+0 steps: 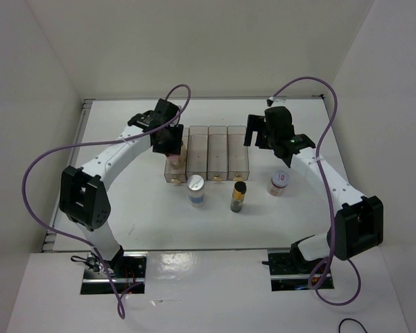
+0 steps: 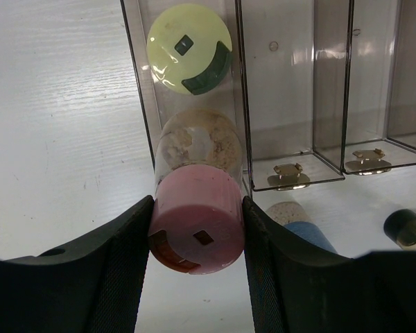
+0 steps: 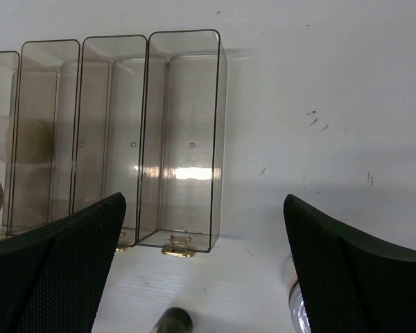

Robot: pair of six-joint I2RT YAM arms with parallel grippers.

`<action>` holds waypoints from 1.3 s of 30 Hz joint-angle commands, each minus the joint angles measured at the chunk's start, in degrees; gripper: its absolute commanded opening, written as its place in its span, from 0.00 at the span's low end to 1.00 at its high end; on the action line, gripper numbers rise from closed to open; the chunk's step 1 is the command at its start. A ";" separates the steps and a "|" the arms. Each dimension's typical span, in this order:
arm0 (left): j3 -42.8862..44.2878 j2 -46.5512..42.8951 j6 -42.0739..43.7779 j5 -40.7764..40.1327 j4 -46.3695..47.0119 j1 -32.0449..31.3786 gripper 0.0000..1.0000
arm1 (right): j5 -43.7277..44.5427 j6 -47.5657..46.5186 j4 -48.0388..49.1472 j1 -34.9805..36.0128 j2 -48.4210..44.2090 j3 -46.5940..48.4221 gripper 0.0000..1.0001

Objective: Organize the condiment bottles

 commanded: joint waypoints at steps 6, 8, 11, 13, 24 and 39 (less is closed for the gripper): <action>-1.51 2.21 1.63 0.03 3.48 0.28 0.53 | 1.03 -0.62 0.20 -0.39 0.39 0.34 0.99; -1.52 2.73 1.63 0.04 4.10 0.28 0.53 | 1.55 -0.62 0.20 -0.39 0.39 0.34 0.99; -2.13 3.25 1.63 0.04 4.63 0.28 0.54 | 1.56 -0.62 0.20 -0.39 0.39 0.34 0.99; -2.66 3.26 1.63 0.04 5.15 0.28 0.54 | 1.56 -0.62 0.20 -0.39 0.39 0.34 0.99; -3.80 4.40 1.10 1.88 5.68 0.28 0.59 | 1.56 -0.62 0.20 -0.39 1.44 0.34 0.99; -1.44 3.71 1.10 1.36 3.50 -0.87 0.89 | 1.03 -0.62 0.72 -0.39 2.59 0.87 0.99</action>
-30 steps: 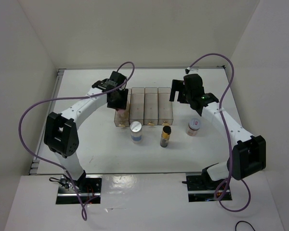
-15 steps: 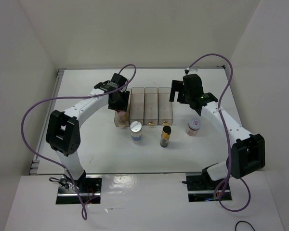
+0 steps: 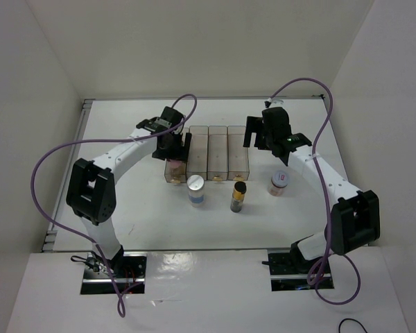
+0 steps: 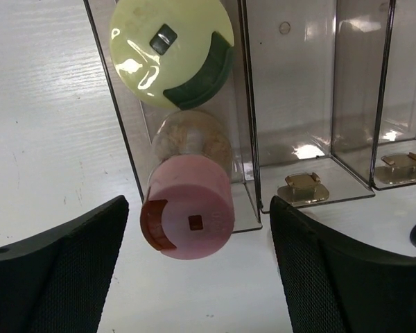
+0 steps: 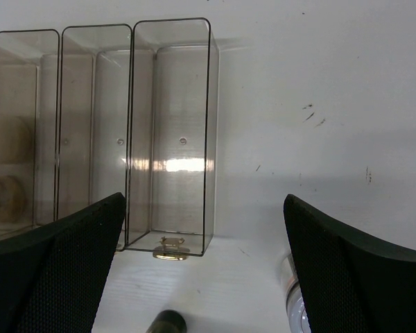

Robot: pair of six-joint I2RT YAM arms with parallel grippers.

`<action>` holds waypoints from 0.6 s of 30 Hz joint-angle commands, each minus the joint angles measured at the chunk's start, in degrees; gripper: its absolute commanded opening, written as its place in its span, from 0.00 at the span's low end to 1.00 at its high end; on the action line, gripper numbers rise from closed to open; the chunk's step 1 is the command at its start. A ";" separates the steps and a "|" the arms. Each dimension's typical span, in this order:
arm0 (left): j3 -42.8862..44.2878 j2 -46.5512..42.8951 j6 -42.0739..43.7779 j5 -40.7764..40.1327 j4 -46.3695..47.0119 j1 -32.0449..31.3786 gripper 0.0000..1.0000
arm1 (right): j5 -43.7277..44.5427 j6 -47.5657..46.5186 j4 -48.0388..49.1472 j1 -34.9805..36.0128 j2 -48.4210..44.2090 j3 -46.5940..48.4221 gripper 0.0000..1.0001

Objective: Organize the condiment bottles

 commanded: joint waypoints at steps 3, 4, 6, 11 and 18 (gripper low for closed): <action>5.56 -2.51 0.67 -1.13 -3.53 -0.63 0.93 | 0.20 -0.47 0.72 -0.39 0.29 1.40 0.99; 6.62 -3.13 0.67 -1.14 -5.11 -1.15 0.93 | 0.20 -0.47 0.72 -0.39 0.29 1.40 0.99; 9.08 -4.89 1.19 -1.67 -6.87 -1.15 0.96 | -0.41 -0.47 0.72 -0.39 0.29 1.93 0.99; 15.16 -10.94 4.00 5.34 -10.13 -1.15 1.00 | 0.11 -0.99 0.72 -0.39 0.29 2.45 0.99; 4.64 -21.23 13.41 20.13 -7.68 -2.91 1.00 | 1.34 0.23 0.20 -0.39 -2.69 1.93 0.99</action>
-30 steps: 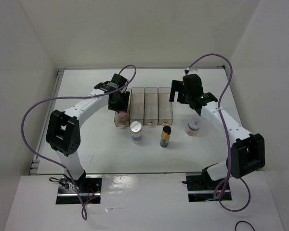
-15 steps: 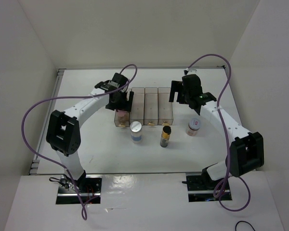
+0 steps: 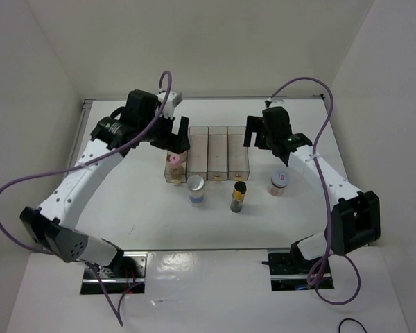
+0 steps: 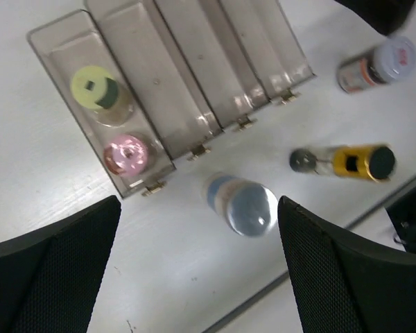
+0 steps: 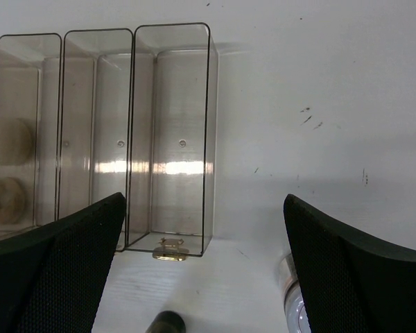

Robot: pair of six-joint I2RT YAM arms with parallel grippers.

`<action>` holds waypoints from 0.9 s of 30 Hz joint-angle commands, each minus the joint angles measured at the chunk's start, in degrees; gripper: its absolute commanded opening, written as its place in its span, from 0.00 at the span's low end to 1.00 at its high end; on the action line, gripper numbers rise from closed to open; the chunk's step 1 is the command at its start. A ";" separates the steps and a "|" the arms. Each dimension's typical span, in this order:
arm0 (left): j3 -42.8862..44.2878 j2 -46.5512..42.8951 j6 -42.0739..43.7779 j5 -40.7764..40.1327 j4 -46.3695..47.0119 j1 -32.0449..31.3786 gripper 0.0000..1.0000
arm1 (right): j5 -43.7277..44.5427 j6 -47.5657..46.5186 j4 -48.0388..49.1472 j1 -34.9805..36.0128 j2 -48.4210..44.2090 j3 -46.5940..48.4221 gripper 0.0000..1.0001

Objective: Organize the condiment bottles

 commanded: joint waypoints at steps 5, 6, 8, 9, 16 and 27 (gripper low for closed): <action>-11.33 -4.07 5.00 8.49 3.12 -4.05 1.00 | 1.13 3.02 0.24 -0.92 -6.91 -0.70 0.99; -11.95 -4.07 5.00 7.27 3.64 -5.63 1.00 | 1.13 3.63 -0.28 -0.92 -8.05 -1.41 0.99; -12.82 -4.07 5.00 4.28 3.65 -7.31 1.00 | 1.13 4.16 -0.81 -0.92 -8.93 -2.11 0.99; -12.83 -3.29 5.52 1.57 3.65 -8.97 1.00 | 1.13 4.17 -0.82 -0.92 -9.98 -2.81 0.99; -12.83 0.84 7.45 -1.17 4.18 -13.37 1.00 | 2.18 5.40 -1.87 -1.45 -14.81 -5.54 0.99; -13.36 7.26 3.15 -10.06 4.27 -15.58 1.00 | 2.18 5.40 -2.93 -3.03 -17.99 -7.92 0.99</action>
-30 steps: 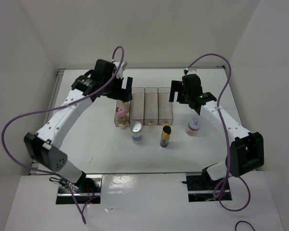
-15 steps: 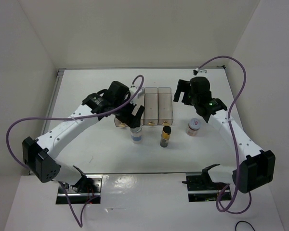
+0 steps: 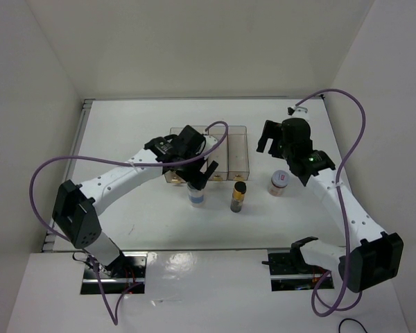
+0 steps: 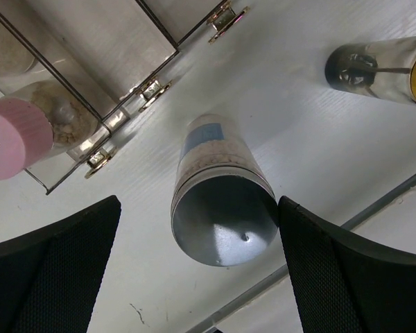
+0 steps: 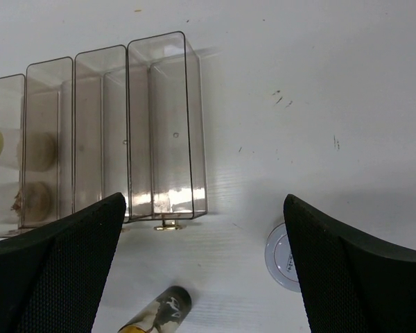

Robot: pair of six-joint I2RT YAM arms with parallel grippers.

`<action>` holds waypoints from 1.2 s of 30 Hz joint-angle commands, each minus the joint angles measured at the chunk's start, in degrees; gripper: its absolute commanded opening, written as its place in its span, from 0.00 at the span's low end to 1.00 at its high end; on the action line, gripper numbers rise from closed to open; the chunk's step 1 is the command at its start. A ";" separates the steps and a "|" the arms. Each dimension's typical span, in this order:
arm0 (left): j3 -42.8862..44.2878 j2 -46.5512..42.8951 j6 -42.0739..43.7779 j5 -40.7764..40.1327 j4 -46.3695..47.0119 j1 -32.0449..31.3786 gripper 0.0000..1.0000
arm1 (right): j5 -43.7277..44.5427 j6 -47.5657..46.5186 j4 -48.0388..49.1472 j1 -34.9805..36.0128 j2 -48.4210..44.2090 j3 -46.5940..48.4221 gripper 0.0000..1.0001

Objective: Organize the condiment bottles

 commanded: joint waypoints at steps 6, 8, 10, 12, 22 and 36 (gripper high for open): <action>-1.56 1.28 -2.71 -0.37 2.10 -0.63 1.00 | 0.69 0.46 -0.13 -0.75 -2.12 -0.73 0.99; -1.56 1.81 -2.71 -0.37 2.10 -1.16 1.00 | 0.69 0.46 -0.13 -0.75 -2.12 -0.73 0.99; -1.56 2.33 -2.71 -0.37 2.10 -1.77 1.00 | 0.69 0.46 -0.13 -0.75 -2.12 -0.73 0.99; -2.09 2.34 -3.24 -0.37 2.10 -2.30 1.00 | 0.69 0.46 -0.65 -0.75 -2.65 -0.73 0.99; -2.71 3.39 -4.91 -2.65 2.10 -3.53 0.89 | 0.69 0.46 -0.65 -1.28 -3.71 -1.26 0.99; -0.51 3.92 -6.58 -5.38 0.35 -3.53 0.67 | 0.17 0.46 -0.65 -1.28 -4.76 -1.78 0.99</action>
